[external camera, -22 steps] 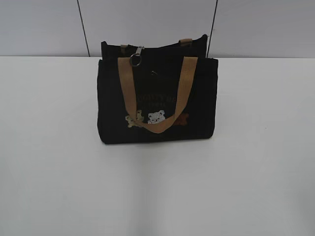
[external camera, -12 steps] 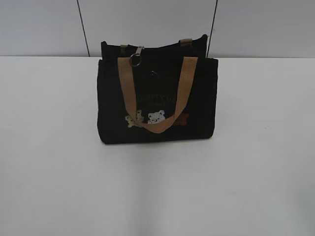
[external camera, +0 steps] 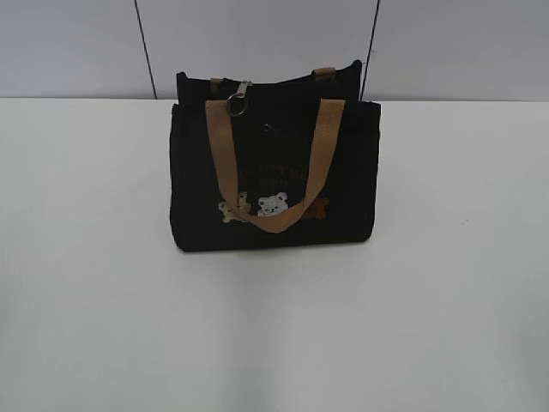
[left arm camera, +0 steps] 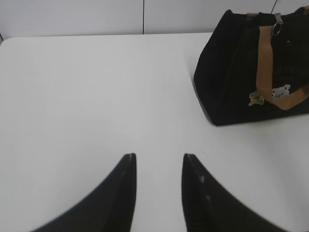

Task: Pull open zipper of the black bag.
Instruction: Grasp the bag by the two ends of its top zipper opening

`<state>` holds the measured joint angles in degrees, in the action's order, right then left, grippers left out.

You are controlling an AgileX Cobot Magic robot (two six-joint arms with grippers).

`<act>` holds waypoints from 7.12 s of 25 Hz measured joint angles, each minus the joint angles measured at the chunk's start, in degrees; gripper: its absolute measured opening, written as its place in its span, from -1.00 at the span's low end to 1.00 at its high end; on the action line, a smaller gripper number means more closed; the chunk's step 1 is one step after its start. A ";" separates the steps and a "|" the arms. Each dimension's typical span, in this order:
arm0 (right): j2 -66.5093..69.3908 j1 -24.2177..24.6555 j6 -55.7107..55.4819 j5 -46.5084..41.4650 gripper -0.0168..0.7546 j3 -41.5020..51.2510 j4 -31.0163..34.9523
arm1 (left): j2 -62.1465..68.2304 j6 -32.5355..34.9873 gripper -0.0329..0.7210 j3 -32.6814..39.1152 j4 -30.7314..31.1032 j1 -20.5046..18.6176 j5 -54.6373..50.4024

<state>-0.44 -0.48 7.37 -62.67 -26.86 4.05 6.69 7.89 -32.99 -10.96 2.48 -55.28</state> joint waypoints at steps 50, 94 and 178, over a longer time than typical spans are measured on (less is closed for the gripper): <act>0.00 0.00 0.00 0.00 0.58 0.00 0.05 | 93.96 117.08 0.38 -12.03 -86.31 -2.48 3.62; 0.00 0.00 0.00 0.00 0.58 0.00 0.05 | 103.99 120.03 0.23 -20.06 -88.33 1.61 -0.27; 102.00 -16.04 99.72 19.12 0.58 -35.86 86.49 | 103.99 120.19 -0.78 -20.06 -88.33 1.68 -0.37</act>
<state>101.56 -16.52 107.10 -43.54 -62.71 90.54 110.68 128.08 -53.05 -99.29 4.17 -55.66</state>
